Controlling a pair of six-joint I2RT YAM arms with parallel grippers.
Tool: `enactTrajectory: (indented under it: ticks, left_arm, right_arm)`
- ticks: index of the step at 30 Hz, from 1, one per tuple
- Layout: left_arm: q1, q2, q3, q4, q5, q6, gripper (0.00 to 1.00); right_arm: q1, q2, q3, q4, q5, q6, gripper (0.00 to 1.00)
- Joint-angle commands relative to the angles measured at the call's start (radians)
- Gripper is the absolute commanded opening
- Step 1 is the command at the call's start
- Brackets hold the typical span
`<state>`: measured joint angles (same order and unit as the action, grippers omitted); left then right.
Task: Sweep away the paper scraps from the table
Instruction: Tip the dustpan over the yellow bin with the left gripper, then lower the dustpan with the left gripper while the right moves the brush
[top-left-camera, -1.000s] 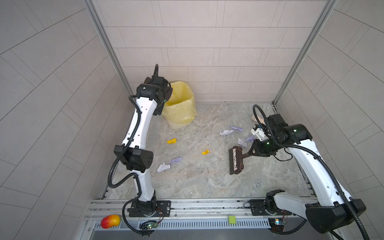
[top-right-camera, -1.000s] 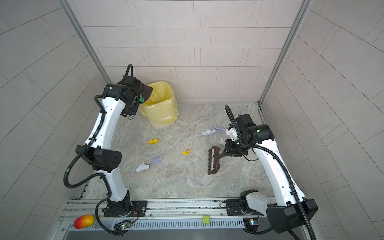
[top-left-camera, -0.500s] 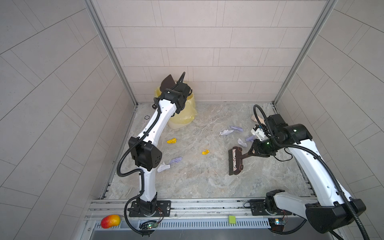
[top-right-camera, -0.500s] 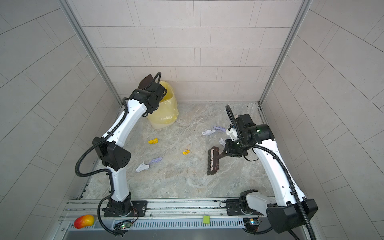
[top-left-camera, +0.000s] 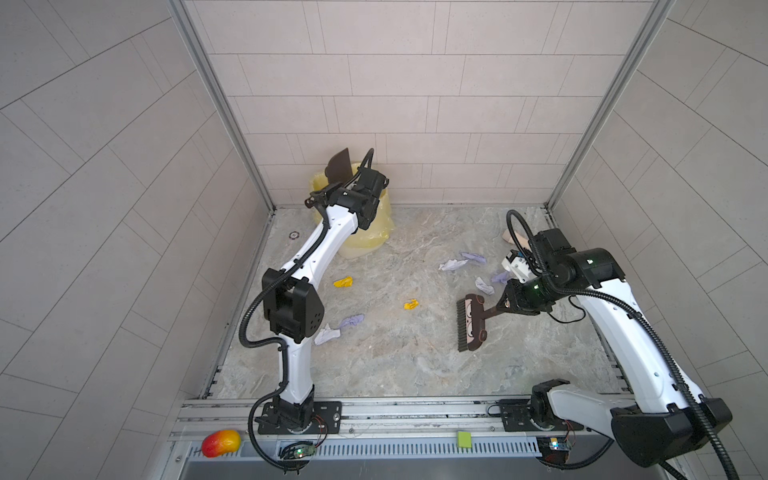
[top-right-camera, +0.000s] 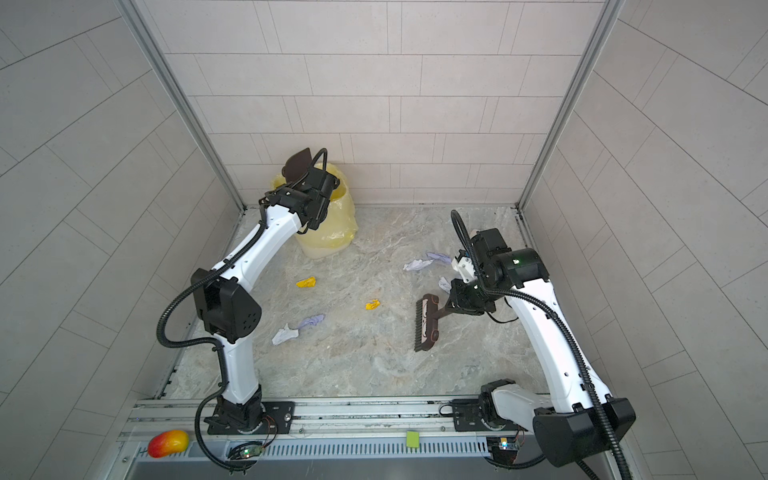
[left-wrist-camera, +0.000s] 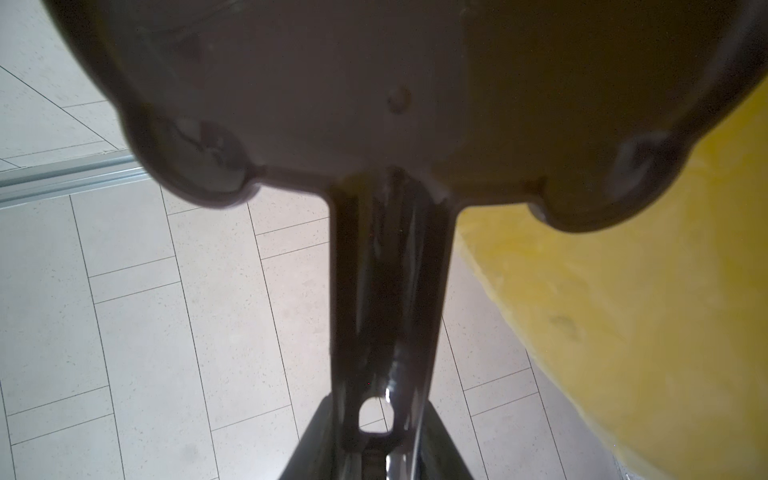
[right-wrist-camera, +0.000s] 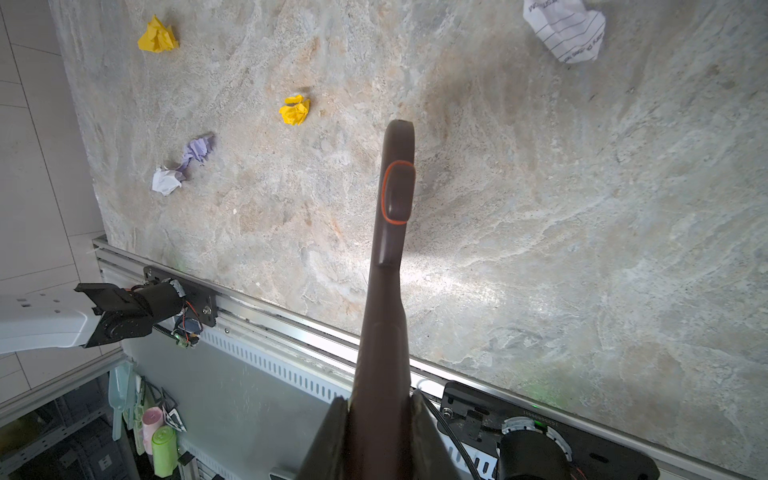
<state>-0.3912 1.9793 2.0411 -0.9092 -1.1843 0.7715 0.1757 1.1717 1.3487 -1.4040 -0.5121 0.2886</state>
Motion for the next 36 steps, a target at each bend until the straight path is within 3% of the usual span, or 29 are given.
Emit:
enactTrajectory:
  ticks: [1, 6, 16, 19, 23, 26, 32, 36]
  left_arm:
    - [-0.006, -0.077, 0.002, 0.02, -0.013, -0.021, 0.0]
    - [-0.013, -0.119, 0.061, -0.079, 0.069, -0.18, 0.0]
    - [-0.139, -0.232, 0.067, -0.304, 0.366, -0.547, 0.0]
    - [-0.192, -0.268, -0.02, -0.323, 0.476, -0.641, 0.0]
    - [-0.247, -0.302, -0.168, -0.324, 0.602, -0.755, 0.0]
    - [-0.261, -0.323, -0.259, -0.336, 0.716, -0.833, 0.0]
    - [-0.267, -0.38, -0.452, -0.339, 0.822, -0.912, 0.0]
    - [-0.284, -0.427, -0.542, -0.338, 0.897, -0.932, 0.0]
  right_arm:
    - [-0.004, -0.021, 0.012, -0.02, 0.0, -0.02, 0.0]
    - [-0.004, -0.009, 0.049, -0.043, 0.05, -0.053, 0.0]
    - [0.015, 0.058, 0.271, -0.108, 0.352, -0.197, 0.0]
    - [0.089, 0.068, 0.31, -0.063, 0.505, -0.23, 0.0]
    - [0.29, 0.097, 0.31, 0.019, 0.735, -0.301, 0.0]
    - [0.381, 0.138, 0.302, 0.061, 0.84, -0.363, 0.0]
    - [0.412, 0.195, 0.278, 0.111, 0.935, -0.443, 0.0]
    - [0.413, 0.224, 0.257, 0.12, 0.938, -0.451, 0.0]
